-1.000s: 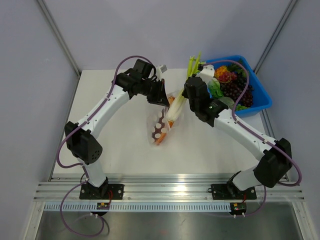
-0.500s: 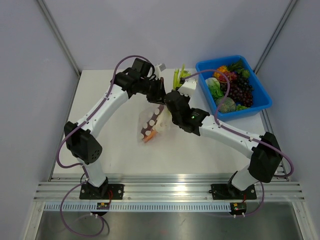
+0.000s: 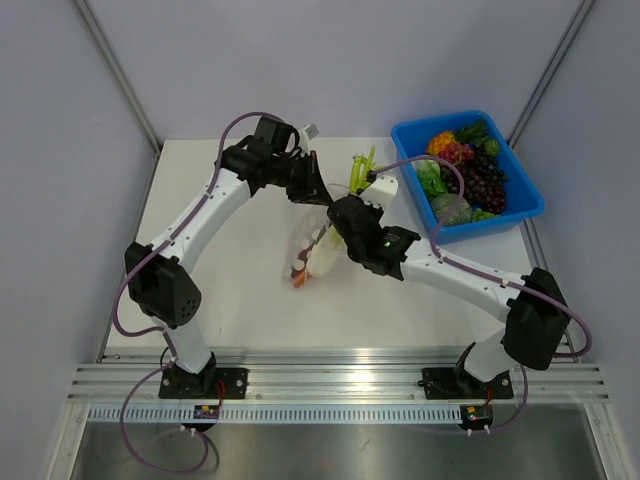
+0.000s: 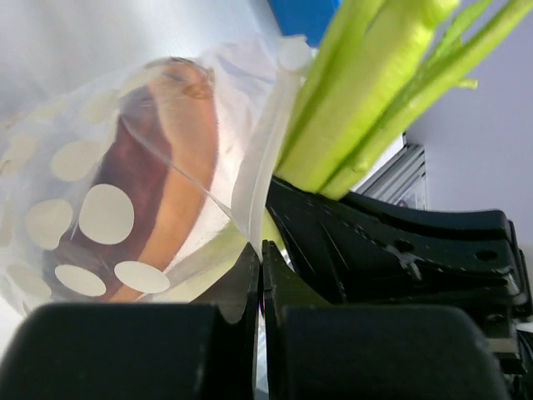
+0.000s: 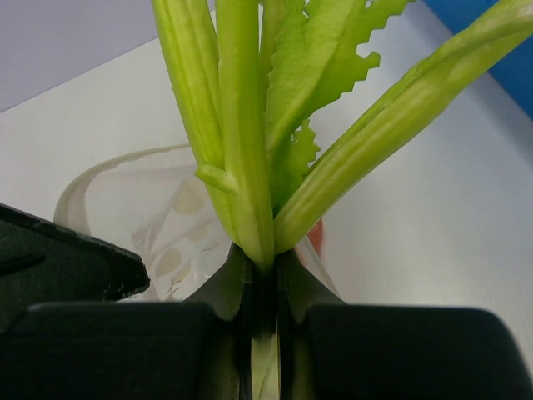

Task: Place the food in the zip-top bag and seal the zipper
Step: Place the fake vegetable in the zipper food storage bag.

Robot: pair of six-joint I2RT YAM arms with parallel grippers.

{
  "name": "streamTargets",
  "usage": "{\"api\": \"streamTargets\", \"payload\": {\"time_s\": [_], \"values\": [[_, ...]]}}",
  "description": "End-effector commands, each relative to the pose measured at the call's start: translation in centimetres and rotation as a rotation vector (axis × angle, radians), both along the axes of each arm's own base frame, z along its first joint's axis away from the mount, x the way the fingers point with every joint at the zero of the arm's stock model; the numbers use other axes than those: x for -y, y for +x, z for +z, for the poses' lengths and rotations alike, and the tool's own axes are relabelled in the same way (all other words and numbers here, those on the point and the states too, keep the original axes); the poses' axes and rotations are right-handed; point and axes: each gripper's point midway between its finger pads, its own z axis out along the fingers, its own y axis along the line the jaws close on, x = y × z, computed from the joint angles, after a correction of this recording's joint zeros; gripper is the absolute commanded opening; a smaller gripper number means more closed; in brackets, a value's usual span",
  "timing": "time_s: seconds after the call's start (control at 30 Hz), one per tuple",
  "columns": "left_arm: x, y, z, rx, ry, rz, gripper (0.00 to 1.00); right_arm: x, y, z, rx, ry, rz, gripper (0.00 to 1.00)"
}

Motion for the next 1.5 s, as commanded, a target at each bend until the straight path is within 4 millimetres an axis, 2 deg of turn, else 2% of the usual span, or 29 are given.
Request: {"api": "streamTargets", "payload": {"time_s": [0.0,0.13,0.33,0.43,0.5,0.57,0.67,0.7,0.77,0.87,0.93,1.13,1.37,1.47], "values": [[0.1,0.6,5.0,0.122,-0.112,0.021,0.0,-0.5,-0.6,2.7,0.045,0.122,-0.003,0.0],[0.3,0.7,5.4,0.119,-0.13,0.024,0.0,-1.9,-1.1,1.5,0.009,0.146,0.063,0.0],[0.4,0.7,5.2,0.107,-0.14,0.023,0.0,-3.9,-2.4,-2.0,-0.059,0.141,0.175,0.0],[0.4,0.6,5.0,0.104,-0.138,0.023,0.0,-4.5,-2.8,-2.5,-0.068,0.135,0.23,0.0],[0.3,0.5,4.7,0.099,-0.133,0.023,0.0,-4.4,-2.9,-1.9,-0.059,0.129,0.244,0.24],[0.2,0.3,4.1,0.091,-0.123,0.022,0.0,-3.8,-2.9,-1.1,-0.054,0.098,0.244,0.41],[0.0,0.0,3.1,0.077,-0.11,0.013,0.0,-2.4,-2.6,0.3,-0.064,0.103,0.245,0.47],[-0.1,-0.2,2.8,0.073,-0.108,0.011,0.0,-1.1,-1.9,1.2,-0.057,0.125,0.228,0.52],[-0.1,-0.4,2.4,0.062,-0.11,0.012,0.0,-0.5,-2.1,1.7,-0.081,0.172,0.261,0.59],[0.1,-0.5,2.0,0.052,-0.122,0.011,0.0,0.8,-2.0,2.1,-0.113,0.188,0.279,0.79],[0.1,-0.4,2.2,0.058,-0.128,0.008,0.0,1.4,-2.1,2.4,-0.123,0.164,0.287,0.89],[0.2,-0.6,2.3,0.06,-0.134,0.002,0.0,3.3,-1.3,3.2,-0.129,0.162,0.296,0.97],[0.1,-0.7,2.3,0.059,-0.136,0.002,0.0,6.4,0.4,1.5,-0.199,0.238,0.217,0.98],[0.1,-0.8,2.4,0.062,-0.139,-0.001,0.0,6.5,0.8,0.4,-0.219,0.313,0.233,0.98]]}}
